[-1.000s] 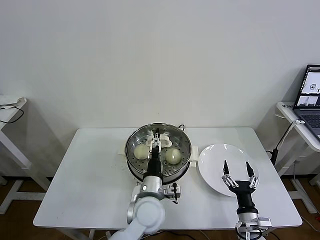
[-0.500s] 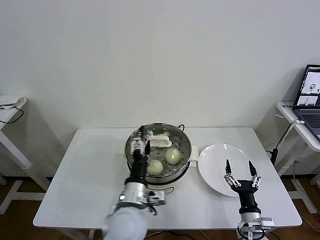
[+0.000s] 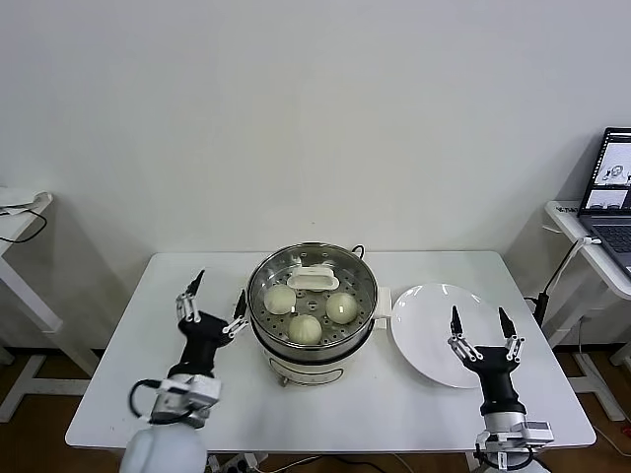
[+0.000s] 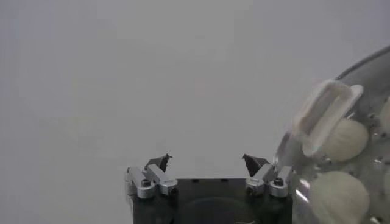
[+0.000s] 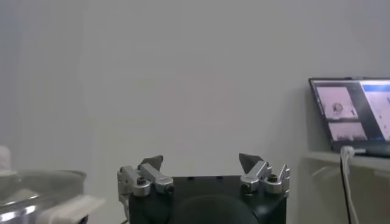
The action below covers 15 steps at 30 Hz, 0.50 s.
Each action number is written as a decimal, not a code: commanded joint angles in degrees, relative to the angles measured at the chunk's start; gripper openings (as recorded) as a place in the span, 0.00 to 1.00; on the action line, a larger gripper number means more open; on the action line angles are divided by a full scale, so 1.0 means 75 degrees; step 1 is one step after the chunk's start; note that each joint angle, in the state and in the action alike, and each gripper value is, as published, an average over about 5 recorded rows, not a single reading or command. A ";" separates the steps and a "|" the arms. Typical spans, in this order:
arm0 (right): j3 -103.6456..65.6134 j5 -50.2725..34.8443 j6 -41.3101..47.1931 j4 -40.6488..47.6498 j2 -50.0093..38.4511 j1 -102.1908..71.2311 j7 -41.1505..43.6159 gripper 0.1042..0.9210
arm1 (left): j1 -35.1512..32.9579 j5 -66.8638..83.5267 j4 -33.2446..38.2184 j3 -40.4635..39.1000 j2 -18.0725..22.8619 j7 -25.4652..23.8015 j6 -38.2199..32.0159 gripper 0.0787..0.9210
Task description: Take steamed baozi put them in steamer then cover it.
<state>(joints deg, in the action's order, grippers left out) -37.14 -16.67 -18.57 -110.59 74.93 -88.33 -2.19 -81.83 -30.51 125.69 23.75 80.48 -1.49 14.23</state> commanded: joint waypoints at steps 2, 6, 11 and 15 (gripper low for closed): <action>-0.0043 0.0019 0.0419 -0.0385 -0.0006 -0.0032 -0.0031 0.88 | -0.1090 0.2729 -0.0100 0.1546 0.0482 -0.0204 -0.1830 0.88; -0.0049 0.0053 0.0425 -0.0385 -0.0053 -0.0100 -0.0023 0.88 | -0.1105 0.2726 -0.0095 0.1514 0.0477 -0.0224 -0.1824 0.88; -0.0012 0.0120 0.0434 -0.0409 -0.0045 -0.0181 -0.0010 0.88 | -0.1112 0.2731 -0.0136 0.1516 0.0454 -0.0226 -0.1837 0.88; 0.0027 0.0097 0.0484 -0.0459 -0.0033 -0.0227 -0.0006 0.88 | -0.1122 0.2759 -0.0119 0.1497 0.0445 -0.0212 -0.1818 0.88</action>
<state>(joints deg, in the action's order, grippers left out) -37.05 -16.09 -16.00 -113.18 74.68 -89.55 -2.23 -88.34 -14.80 125.08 32.24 83.13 -2.79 3.81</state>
